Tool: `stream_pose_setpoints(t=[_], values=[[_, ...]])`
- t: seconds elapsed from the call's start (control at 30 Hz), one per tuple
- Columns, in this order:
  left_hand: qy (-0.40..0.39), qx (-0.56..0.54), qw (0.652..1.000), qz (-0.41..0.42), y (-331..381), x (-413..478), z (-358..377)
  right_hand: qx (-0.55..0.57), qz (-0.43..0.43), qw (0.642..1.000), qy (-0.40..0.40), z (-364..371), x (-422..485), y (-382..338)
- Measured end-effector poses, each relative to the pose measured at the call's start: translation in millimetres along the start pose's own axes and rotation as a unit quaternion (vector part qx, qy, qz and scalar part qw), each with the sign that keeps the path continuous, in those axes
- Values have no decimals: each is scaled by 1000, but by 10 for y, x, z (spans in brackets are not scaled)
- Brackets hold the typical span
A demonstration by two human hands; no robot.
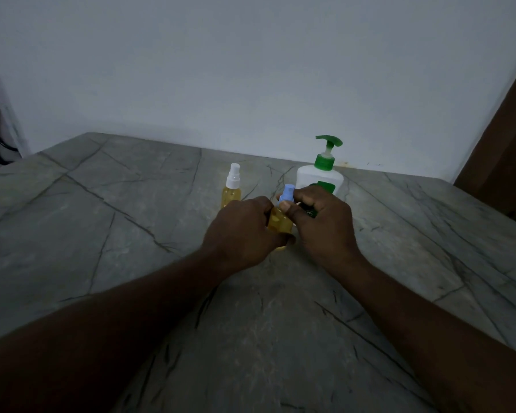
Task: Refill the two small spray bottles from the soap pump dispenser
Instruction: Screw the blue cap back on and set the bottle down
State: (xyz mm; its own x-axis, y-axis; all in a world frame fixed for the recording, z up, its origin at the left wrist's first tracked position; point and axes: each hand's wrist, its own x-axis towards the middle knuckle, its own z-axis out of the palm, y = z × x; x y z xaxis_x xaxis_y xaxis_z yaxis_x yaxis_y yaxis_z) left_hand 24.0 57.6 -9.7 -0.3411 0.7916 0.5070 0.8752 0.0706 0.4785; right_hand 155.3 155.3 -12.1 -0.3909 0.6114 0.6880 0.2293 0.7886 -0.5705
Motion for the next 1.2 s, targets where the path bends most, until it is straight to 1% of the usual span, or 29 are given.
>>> stream_pose_setpoints(t=[0.17, 0.27, 0.4, 0.53, 0.6, 0.7, 0.77, 0.83, 0.9, 1.0, 1.07, 1.2], values=[[-7, 16, 1000, 6, -32, -1, 19, 36, 37, 998, -27, -3, -9, 4], [-29, 70, 997, 17, -56, 4, -30, 41, 44, 998, -30, -14, -31, 22], [-63, 128, 989, 39, -135, 20, -194, 13, 28, 999, -39, -10, -45, 30], [-72, 129, 987, 60, -251, 77, -396, 3, 13, 1000, -27, 15, -35, 22], [-132, 118, 982, 69, -309, 119, -473, 2, 16, 1000, -26, 34, -18, 8], [-250, 128, 960, 7, -409, 197, -579, -2, 22, 999, -22, 54, 3, -11], [-274, 154, 949, -21, -520, 256, -637, -15, 22, 999, -20, 65, 0, -22], [-265, 163, 949, -45, -637, 290, -692, -27, 13, 999, -14, 77, -3, -34], [-244, 146, 957, -57, -727, 304, -719, -32, 7, 999, -14, 90, 2, -48], [-192, 97, 974, -66, -767, 288, -712, -52, 5, 997, -53, 128, 1, -60], [-173, 66, 980, -71, -774, 270, -684, -58, 10, 995, -81, 161, -9, -54], [-133, -7, 988, -76, -747, 231, -618, -52, 17, 994, -98, 222, 35, -36]])
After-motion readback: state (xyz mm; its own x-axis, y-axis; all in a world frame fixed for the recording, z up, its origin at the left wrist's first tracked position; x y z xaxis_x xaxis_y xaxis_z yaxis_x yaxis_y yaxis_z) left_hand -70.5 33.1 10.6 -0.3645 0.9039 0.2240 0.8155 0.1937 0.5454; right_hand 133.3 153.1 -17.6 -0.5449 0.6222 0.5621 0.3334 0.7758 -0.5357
